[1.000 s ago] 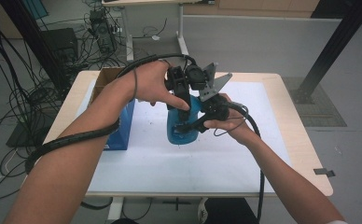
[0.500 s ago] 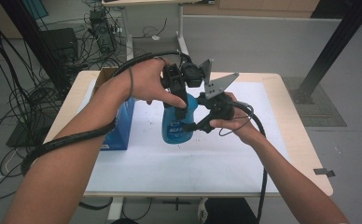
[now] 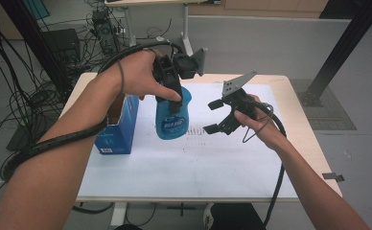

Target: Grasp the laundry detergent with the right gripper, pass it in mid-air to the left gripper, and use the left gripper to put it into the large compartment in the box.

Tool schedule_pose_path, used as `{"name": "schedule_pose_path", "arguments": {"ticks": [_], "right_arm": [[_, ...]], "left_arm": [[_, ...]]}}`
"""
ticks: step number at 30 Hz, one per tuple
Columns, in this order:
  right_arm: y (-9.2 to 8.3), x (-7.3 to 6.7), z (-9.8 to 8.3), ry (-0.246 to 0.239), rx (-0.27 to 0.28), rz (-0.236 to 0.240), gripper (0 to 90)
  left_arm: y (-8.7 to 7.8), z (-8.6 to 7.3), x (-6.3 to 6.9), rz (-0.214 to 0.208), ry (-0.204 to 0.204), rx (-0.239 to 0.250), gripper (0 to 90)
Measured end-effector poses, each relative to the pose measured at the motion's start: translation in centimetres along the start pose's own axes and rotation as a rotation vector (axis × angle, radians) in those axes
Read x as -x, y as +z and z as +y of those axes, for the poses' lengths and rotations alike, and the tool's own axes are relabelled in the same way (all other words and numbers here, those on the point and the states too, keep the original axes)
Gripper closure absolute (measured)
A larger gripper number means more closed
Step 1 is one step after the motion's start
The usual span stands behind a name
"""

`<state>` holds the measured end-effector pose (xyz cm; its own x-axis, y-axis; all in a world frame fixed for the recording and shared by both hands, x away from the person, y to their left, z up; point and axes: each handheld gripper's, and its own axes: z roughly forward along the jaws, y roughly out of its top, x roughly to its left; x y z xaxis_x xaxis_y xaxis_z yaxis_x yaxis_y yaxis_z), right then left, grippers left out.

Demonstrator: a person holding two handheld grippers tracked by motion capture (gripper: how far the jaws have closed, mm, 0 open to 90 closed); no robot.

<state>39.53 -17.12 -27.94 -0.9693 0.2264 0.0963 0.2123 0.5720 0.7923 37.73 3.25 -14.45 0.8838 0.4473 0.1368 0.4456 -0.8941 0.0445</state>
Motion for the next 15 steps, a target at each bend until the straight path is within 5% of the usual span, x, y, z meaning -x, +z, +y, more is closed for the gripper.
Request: {"name": "schedule_pose_path", "arguments": {"ticks": [12,15], "right_arm": [[-3.1,0.5,-0.1,0.054,-0.08,-0.113,3.7],[-3.5,0.4,-0.1,0.036,-0.144,-0.159,3.8]], "left_arm": [[-3.7,-2.3,-3.1,0.056,-0.231,0.004,37.4],[-5.3,-3.0,-4.2,0.075,-0.31,0.02,37.4]]}}
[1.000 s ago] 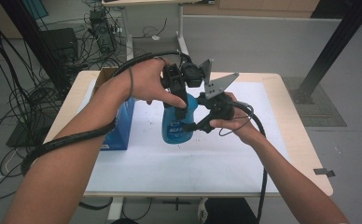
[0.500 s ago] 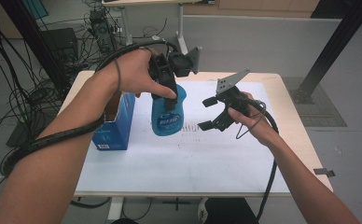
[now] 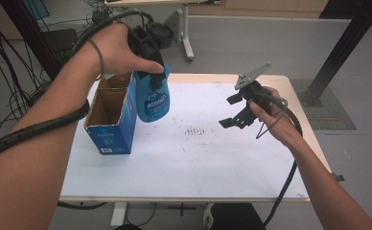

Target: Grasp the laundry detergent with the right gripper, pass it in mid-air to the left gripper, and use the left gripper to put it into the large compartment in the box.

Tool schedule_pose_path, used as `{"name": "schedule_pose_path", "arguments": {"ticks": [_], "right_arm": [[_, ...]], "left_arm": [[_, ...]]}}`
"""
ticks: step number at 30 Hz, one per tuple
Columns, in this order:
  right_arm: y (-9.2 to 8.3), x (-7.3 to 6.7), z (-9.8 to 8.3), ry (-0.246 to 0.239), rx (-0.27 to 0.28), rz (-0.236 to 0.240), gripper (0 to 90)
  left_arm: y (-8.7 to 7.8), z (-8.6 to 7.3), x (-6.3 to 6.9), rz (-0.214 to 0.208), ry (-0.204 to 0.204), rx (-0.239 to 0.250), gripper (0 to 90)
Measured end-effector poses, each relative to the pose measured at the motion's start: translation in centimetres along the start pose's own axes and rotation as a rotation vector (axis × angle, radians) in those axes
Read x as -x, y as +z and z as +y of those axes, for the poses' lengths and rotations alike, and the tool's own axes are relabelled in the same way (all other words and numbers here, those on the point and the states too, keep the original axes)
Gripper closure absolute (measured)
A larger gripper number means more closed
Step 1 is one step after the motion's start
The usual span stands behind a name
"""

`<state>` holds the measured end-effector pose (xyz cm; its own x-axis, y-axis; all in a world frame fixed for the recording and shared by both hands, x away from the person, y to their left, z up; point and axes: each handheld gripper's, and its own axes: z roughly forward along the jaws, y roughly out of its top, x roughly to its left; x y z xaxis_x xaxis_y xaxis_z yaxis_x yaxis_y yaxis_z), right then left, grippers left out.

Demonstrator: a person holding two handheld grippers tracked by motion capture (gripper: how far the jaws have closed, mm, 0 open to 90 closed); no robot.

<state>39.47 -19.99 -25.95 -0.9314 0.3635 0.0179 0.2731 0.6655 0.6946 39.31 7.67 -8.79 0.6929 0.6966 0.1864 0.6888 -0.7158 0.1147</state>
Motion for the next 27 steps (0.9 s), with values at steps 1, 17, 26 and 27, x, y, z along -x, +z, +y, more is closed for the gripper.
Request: {"name": "schedule_pose_path", "arguments": {"ticks": [1,17,26,27], "right_arm": [[-0.1,0.0,0.0,-0.008,-0.022,-0.016,3.8],[-0.5,0.1,-0.2,-0.037,-0.136,-0.029,4.6],[-1.1,0.4,-0.5,-0.033,-0.16,-0.038,4.7],[-1.1,0.4,-0.5,-0.034,-0.159,-0.044,4.7]], "left_arm": [[-0.4,-0.1,-0.4,0.003,-0.03,-0.005,37.3],[-3.9,-1.7,-6.6,0.081,-0.447,0.01,37.4],[-4.6,-2.7,-9.4,0.079,-0.656,-0.021,37.4],[-4.6,-2.7,-9.6,0.085,-0.665,-0.028,37.4]]}}
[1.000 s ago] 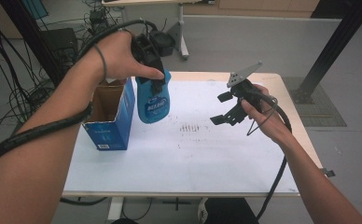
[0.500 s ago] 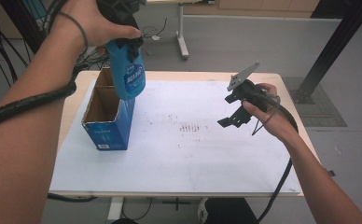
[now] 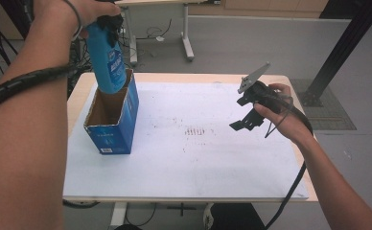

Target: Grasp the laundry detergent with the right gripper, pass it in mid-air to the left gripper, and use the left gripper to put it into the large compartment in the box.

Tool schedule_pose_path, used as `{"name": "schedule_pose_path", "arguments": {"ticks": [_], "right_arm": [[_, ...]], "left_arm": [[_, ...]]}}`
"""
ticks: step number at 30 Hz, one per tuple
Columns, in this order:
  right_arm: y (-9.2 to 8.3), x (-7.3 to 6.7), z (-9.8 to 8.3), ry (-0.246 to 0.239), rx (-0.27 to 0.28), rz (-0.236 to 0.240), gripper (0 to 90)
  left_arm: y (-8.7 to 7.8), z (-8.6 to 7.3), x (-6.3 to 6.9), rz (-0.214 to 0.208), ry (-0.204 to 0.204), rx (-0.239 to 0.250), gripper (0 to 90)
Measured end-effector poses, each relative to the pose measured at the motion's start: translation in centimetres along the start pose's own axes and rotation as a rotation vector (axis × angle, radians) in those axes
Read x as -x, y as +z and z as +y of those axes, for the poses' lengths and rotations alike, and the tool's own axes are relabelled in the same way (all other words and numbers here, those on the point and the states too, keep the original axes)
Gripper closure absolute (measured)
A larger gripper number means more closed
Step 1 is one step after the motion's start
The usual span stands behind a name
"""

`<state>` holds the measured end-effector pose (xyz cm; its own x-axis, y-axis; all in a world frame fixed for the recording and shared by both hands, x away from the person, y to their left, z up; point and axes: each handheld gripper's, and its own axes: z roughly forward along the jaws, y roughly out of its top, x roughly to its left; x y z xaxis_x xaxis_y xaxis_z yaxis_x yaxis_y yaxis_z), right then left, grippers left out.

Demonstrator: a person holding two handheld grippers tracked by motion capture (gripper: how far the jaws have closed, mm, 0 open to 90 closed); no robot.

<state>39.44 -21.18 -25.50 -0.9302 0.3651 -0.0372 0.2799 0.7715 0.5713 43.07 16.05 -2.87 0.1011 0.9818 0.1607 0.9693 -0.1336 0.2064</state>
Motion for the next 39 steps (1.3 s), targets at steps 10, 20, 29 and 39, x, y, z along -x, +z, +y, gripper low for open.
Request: {"name": "schedule_pose_path", "arguments": {"ticks": [10,20,29,39], "right_arm": [[0.0,-0.1,-0.3,-0.005,-0.029,0.001,4.8],[0.0,-0.2,-0.2,-0.014,-0.052,0.007,4.9],[-0.2,-0.3,-0.2,-0.014,-0.067,-0.009,5.0],[-0.3,-0.4,0.0,-0.025,-0.081,-0.02,5.1]], "left_arm": [[0.8,0.5,-1.5,0.009,-0.098,-0.028,37.4],[0.5,0.4,-3.0,0.011,-0.177,-0.008,37.4],[0.7,0.1,-4.0,0.015,-0.216,0.015,37.4],[1.5,-0.1,-4.3,0.012,-0.228,0.018,37.4]]}}
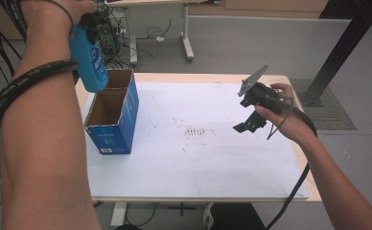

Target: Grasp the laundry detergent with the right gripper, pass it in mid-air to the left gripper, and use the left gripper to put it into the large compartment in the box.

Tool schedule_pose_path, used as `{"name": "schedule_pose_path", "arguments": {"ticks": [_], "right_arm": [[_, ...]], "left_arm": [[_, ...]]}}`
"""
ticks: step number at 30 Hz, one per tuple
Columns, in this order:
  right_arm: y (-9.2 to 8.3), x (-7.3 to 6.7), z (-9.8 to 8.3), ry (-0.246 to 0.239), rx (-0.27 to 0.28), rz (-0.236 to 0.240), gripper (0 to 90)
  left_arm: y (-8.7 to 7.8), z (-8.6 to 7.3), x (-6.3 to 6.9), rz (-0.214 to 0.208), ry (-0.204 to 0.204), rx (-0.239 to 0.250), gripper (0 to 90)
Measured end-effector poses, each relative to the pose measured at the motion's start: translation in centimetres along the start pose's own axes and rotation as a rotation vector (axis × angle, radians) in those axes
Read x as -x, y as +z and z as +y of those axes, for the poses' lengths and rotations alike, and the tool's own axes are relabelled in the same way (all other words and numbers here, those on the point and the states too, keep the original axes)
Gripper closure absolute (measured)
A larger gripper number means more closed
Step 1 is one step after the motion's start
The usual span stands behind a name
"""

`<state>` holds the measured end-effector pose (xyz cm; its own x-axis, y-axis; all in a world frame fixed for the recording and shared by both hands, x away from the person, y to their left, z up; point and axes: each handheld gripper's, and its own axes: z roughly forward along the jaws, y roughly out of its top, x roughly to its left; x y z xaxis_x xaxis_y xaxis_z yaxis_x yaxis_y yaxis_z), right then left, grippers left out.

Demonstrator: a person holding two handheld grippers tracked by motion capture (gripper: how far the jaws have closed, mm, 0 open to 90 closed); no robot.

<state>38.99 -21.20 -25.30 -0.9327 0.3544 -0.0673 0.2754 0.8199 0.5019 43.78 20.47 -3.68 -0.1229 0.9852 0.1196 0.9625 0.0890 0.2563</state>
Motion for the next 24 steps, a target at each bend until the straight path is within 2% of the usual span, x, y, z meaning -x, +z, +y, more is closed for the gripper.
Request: {"name": "schedule_pose_path", "arguments": {"ticks": [7,16,24], "right_arm": [[0.0,0.0,-0.3,0.006,-0.005,0.004,5.0],[0.1,0.0,-0.6,0.01,-0.013,0.003,5.1],[0.4,0.0,-0.6,0.01,-0.016,0.009,5.1]], "left_arm": [[0.7,-0.1,-0.1,-0.001,-0.005,0.002,37.4],[2.4,-0.3,-0.3,-0.005,-0.014,-0.02,37.4],[4.3,-0.5,-0.3,-0.02,-0.012,-0.036,37.4]]}}
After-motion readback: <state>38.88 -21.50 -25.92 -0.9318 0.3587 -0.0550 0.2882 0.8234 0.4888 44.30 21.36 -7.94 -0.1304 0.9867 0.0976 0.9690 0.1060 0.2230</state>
